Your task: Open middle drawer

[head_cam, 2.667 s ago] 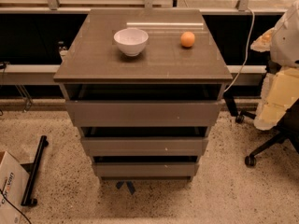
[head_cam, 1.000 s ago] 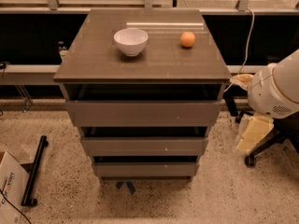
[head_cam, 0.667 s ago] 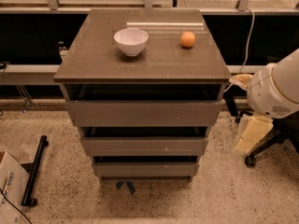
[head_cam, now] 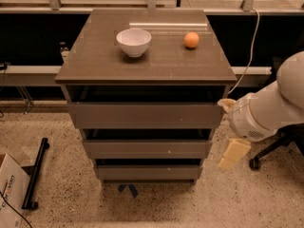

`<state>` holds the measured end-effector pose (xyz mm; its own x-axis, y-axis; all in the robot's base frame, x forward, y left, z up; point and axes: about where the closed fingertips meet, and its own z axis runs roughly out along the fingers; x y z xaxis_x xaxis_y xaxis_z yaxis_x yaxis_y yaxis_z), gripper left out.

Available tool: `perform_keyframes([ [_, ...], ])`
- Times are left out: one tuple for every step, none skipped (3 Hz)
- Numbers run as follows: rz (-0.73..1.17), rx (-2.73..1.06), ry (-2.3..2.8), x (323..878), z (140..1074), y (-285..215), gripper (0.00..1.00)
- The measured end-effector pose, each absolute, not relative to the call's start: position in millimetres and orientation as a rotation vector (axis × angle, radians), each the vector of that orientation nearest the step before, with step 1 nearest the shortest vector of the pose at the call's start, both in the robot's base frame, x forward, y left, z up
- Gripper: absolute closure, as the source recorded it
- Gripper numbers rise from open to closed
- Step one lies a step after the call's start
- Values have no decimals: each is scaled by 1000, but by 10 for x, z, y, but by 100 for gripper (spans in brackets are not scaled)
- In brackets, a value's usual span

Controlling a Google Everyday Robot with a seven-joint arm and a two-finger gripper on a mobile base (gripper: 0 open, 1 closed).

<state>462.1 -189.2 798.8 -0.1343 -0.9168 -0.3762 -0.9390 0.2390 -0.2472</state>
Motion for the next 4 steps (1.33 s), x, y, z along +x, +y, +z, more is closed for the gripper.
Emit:
perform_keyframes([
  [145,-1632,2083,4721,7553,-1785,0],
  [216,-1576,2084,4829,7248,-1687,0],
  [261,-1557,2090,4925,6995,-1623,0],
  [301,-1521,2107,5022,6760,-1604,0],
])
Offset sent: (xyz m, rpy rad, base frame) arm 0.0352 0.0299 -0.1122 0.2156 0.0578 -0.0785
